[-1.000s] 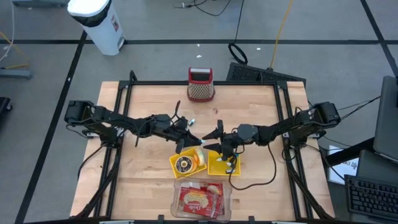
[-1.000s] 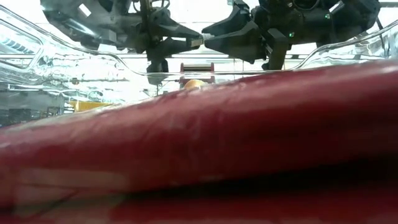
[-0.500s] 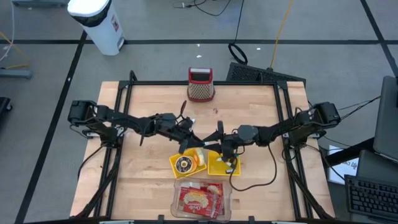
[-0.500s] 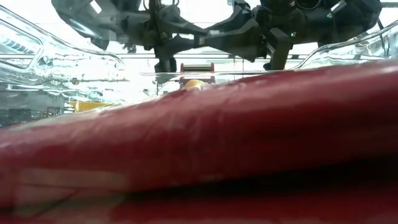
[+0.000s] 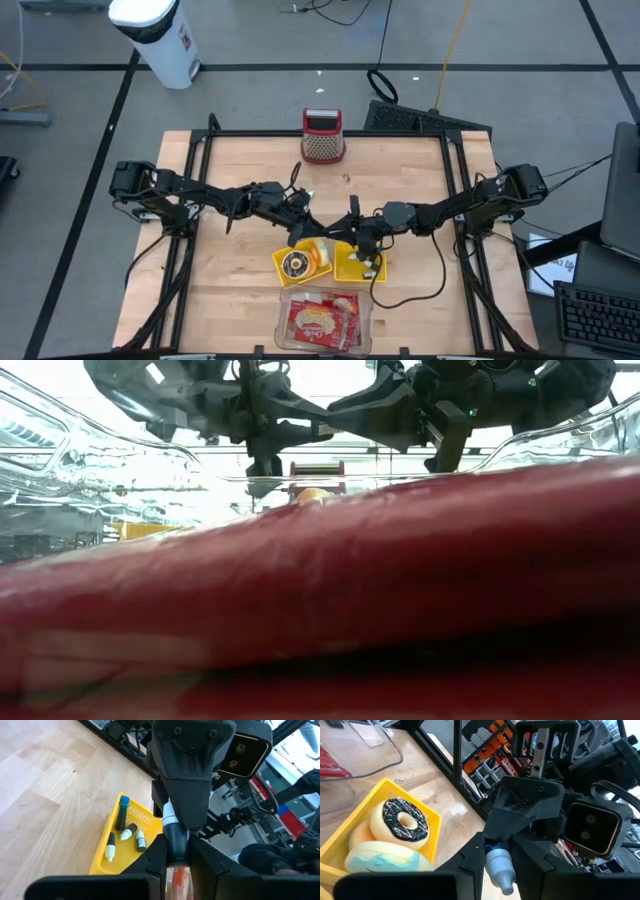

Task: Pick & Place Food Item
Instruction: Put the blue food coloring bottle into the right yellow bin

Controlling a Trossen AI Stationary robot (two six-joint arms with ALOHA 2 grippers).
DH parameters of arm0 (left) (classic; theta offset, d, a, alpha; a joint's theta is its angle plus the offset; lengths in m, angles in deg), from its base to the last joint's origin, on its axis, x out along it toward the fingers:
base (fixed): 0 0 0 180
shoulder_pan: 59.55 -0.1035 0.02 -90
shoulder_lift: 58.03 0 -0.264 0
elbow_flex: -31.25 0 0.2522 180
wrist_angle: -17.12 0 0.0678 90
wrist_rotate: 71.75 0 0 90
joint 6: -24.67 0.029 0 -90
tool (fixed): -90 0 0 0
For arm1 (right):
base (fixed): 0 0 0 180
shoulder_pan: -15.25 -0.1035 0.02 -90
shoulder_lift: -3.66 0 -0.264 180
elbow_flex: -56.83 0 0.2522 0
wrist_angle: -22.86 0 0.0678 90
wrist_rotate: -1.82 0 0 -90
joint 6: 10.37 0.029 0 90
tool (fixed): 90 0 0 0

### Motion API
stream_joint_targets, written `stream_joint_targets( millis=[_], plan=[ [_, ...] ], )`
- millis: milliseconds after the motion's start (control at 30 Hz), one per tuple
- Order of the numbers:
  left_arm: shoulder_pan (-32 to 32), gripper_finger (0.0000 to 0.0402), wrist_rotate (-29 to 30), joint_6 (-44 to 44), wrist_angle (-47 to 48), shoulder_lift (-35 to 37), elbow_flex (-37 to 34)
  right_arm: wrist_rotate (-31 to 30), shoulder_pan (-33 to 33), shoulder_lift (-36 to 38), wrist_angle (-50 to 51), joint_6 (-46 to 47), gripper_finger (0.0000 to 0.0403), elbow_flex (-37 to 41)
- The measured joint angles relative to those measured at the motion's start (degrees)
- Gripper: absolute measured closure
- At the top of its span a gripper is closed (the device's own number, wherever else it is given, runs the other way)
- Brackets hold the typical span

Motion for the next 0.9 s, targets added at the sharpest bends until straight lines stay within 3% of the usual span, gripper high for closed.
stream_joint_targets(
  millis=[533,900],
  plan=[
    [0.1,0.0346,-3.1,0.0,-1.5,0.0,-0.1,0.1,0.0,0.1,2.7,0.6,0.0353,-0.1],
    [1.0,0.0346,-3.5,0.1,-4.0,0.2,0.2,-0.3,0.1,-0.3,4.6,0.8,0.0216,0.3]
  ],
)
